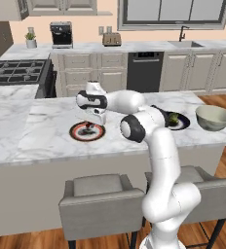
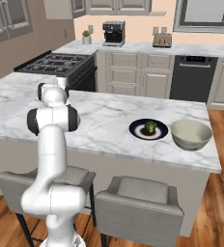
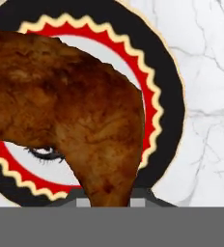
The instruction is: Pick the chicken drumstick and broccoli from their plates and place them in the bowl. Then put the bowl in the fridge.
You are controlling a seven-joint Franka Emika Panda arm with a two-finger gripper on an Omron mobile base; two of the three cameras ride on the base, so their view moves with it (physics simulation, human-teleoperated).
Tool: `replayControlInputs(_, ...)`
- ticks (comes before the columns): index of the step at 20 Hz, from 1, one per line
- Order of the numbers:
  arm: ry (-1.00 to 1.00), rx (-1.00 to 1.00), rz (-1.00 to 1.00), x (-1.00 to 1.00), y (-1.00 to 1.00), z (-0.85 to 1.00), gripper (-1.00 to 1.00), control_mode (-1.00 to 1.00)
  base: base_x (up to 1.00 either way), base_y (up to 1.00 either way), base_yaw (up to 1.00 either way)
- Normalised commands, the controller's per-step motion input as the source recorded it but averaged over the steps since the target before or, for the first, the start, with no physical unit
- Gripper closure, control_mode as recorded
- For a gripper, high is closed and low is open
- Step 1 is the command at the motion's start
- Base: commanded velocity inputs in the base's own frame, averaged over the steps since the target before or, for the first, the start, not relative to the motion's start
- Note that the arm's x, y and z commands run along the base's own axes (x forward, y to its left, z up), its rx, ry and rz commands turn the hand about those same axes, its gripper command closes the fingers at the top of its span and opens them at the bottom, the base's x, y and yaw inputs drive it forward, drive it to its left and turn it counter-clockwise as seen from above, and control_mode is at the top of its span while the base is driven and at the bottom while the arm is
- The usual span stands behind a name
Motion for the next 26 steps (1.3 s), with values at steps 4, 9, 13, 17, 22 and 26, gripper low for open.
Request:
replayControlInputs(4, -0.09, 0.0, 0.24, -0.47, -0.37, 0.41, 1.0, -1.0, 0.0, 0.0, 0.0)
replayControlInputs(9, -0.22, 0.01, 0.21, -0.53, -0.54, 0.27, 1.0, -1.0, 0.0, 0.0, 0.0)
replayControlInputs(13, -0.28, 0.01, 0.1, -0.56, -0.63, 0.19, 1.0, -1.0, 0.0, 0.0, 0.0)
replayControlInputs(17, -0.32, 0.0, 0.13, -0.55, -0.67, 0.24, 1.0, -1.0, 0.0, 0.0, 0.0)
replayControlInputs(22, -0.2, 0.0, 0.16, -0.4, -0.69, 0.27, 1.0, -1.0, 0.0, 0.0, 0.0)
replayControlInputs(26, -0.01, 0.0, 0.15, -0.26, -0.68, 0.32, 1.0, -1.0, 0.0, 0.0, 0.0)
